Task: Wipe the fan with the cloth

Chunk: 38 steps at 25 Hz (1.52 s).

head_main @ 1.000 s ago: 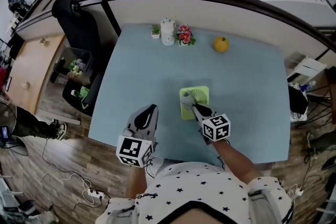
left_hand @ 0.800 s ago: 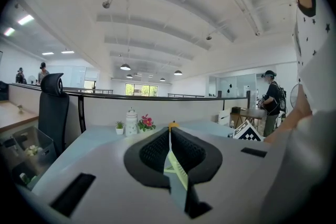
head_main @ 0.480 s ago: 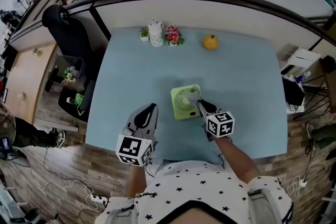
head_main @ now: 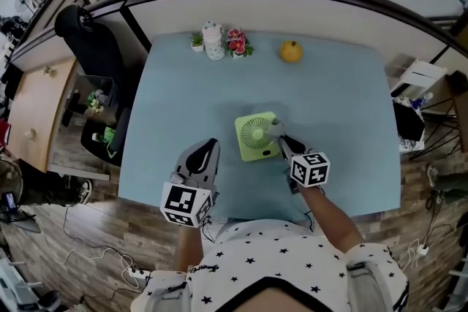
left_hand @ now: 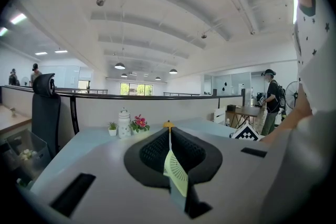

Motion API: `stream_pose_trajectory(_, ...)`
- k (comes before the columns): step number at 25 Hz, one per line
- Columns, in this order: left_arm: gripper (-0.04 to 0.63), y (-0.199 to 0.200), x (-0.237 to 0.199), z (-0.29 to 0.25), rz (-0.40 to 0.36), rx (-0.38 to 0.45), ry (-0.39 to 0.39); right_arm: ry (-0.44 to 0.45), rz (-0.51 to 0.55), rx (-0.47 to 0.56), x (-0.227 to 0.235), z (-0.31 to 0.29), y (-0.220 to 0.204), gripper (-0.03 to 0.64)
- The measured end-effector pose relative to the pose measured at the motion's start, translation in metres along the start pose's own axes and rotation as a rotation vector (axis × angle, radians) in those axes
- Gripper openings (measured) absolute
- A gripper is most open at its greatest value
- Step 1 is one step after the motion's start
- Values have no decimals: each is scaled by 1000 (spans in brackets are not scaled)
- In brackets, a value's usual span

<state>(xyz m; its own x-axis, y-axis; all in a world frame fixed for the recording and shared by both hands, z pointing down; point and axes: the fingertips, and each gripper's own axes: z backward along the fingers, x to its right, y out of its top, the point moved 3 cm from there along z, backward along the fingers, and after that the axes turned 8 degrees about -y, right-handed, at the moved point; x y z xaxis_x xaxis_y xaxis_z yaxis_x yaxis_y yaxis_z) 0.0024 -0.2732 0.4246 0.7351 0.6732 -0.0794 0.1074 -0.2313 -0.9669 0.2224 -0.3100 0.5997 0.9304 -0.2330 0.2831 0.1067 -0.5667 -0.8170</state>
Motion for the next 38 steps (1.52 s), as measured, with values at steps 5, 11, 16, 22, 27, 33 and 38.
stream_pose_trajectory(5, 34, 1, -1, -1, -4, 1, -2, 3, -7, 2, -1, -1, 3, 26)
stream_pose_trajectory(11, 34, 1, -1, 6, -1, 4, 13, 70, 40, 63, -31, 5, 23, 26)
stream_pose_trajectory(16, 34, 0, -5, 16, 5, 10, 48, 197, 88, 46, -77, -3, 21, 26)
stream_pose_trajectory(22, 34, -3, -11, 33, 17, 11, 97, 284, 167, -43, -113, -15, -9, 26)
stream_pose_trajectory(27, 34, -6, -16, 46, 29, 6, 141, 307, 211, -105, -121, -23, -29, 26)
stream_pose_trajectory(33, 34, -10, -21, 49, 38, 5, 154, 293, 213, -123, -118, -30, -36, 26)
stream_pose_trajectory(38, 34, -8, -18, 40, 33, 6, 127, 258, 191, -103, -103, -28, -30, 26)
